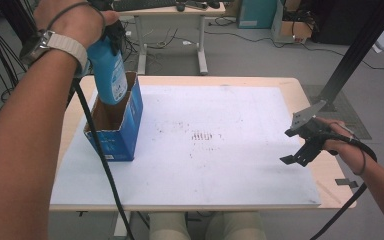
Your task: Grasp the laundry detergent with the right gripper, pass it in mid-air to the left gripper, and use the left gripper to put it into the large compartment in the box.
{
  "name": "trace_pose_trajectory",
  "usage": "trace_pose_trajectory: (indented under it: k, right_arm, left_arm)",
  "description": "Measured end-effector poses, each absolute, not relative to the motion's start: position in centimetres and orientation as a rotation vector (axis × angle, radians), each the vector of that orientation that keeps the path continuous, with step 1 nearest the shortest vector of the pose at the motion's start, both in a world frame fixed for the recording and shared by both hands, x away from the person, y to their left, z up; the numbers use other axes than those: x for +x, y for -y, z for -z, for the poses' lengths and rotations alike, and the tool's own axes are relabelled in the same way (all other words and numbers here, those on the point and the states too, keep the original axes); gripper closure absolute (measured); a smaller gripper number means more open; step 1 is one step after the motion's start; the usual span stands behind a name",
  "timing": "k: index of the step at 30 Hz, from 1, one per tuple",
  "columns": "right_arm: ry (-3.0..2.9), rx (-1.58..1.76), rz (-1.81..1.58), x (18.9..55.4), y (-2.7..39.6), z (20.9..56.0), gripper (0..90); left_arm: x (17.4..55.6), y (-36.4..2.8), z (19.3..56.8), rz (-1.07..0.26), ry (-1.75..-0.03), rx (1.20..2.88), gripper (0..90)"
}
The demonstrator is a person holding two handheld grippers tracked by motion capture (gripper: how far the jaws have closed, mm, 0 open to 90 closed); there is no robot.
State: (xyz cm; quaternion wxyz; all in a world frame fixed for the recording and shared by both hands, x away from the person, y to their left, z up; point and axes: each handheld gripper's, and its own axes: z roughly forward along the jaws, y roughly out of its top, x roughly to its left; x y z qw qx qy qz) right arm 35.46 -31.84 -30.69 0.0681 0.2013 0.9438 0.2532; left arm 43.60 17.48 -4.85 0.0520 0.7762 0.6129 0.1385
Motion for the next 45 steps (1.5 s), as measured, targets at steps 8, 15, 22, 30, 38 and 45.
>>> trace_pose_trajectory:
  k: [8,15,22,30,38,45]
  right_arm:
    - [-2.851,0.609,-0.763,35.5,31.7,30.8,3.1]
    - [-2.848,0.615,-0.768,35.5,31.7,30.9,3.2]
    - [-2.849,0.621,-0.768,35.5,31.7,31.0,3.1]
    - [-2.850,0.597,-0.786,35.7,31.8,31.3,3.2]
    - [-2.858,0.629,-0.769,35.7,31.9,31.5,3.2]
    - [-2.853,0.564,-0.793,36.1,31.9,31.8,3.2]
  left_arm:
    - [43.9,-18.7,6.3,-0.424,-1.911,2.335,37.5]
    - [44.3,-19.4,7.7,-0.408,-1.931,2.335,37.5]
    - [44.6,-19.9,8.9,-0.406,-1.951,2.328,37.6]
    - [45.1,-20.5,10.7,-0.396,-1.971,2.314,37.6]
    - [45.6,-21.3,13.1,-0.364,-1.990,2.305,37.6]
    - [45.7,-21.7,15.0,-0.342,-2.002,2.296,37.6]
